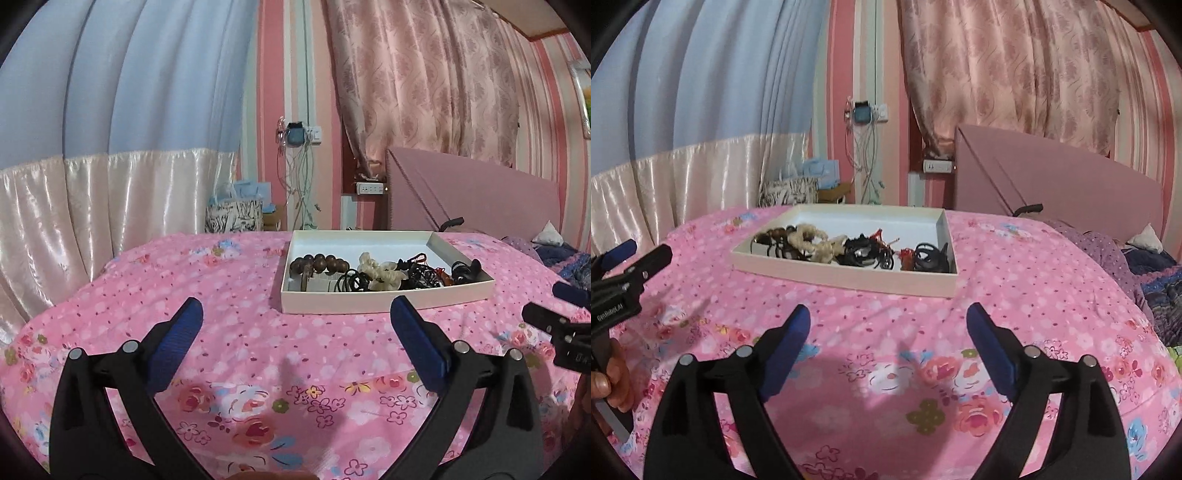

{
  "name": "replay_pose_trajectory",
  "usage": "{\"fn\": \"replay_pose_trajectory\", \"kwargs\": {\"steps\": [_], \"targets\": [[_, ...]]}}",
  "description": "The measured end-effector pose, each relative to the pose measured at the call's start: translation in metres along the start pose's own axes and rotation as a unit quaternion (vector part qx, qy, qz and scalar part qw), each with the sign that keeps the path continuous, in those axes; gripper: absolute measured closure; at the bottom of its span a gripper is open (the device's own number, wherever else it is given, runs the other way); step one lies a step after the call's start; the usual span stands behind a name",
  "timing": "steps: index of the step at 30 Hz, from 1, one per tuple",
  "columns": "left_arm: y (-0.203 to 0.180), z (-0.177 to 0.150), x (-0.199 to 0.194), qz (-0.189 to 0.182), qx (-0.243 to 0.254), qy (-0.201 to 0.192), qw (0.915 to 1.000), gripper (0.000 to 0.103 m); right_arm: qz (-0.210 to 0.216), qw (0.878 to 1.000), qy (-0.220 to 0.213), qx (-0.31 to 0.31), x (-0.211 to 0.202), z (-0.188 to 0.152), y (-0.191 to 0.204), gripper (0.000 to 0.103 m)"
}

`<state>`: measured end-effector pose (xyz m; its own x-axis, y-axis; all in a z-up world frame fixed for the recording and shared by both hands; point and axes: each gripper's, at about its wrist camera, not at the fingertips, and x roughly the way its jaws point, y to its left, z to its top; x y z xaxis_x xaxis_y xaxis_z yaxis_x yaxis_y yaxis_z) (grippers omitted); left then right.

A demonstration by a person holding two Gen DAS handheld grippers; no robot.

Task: Organize jewelry

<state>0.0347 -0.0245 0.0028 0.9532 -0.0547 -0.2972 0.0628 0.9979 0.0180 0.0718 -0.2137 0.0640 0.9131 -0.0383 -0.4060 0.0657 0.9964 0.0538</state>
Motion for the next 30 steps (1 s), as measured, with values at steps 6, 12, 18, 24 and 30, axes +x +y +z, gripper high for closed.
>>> {"fn": "replay_pose_trajectory", "kwargs": {"steps": [6,12,18,24,30], "targets": [[0.000,-0.001,-0.001,0.006,0.002,-0.003,1.0000,0.003,-0.001,0.999,-0.034,0.028,-0.013,-0.003,-0.011,0.015],[-0.001,-0.001,-0.003,0.006,0.008,-0.004,0.9999,0.003,-0.019,0.999,-0.029,0.025,-0.011,-0.002,-0.008,0.014],[-0.001,0.000,-0.004,0.005,0.008,-0.006,0.9999,0.003,-0.036,0.998,-0.034,0.024,-0.013,-0.002,-0.007,0.014],[0.000,0.000,-0.003,0.005,0.010,-0.007,0.9999,0.003,-0.038,0.998,-0.034,0.022,-0.013,-0.002,-0.006,0.014],[0.003,0.001,0.000,0.003,0.004,-0.007,1.0000,0.003,-0.038,0.998,-0.034,0.020,-0.013,-0.002,-0.007,0.014]]}}
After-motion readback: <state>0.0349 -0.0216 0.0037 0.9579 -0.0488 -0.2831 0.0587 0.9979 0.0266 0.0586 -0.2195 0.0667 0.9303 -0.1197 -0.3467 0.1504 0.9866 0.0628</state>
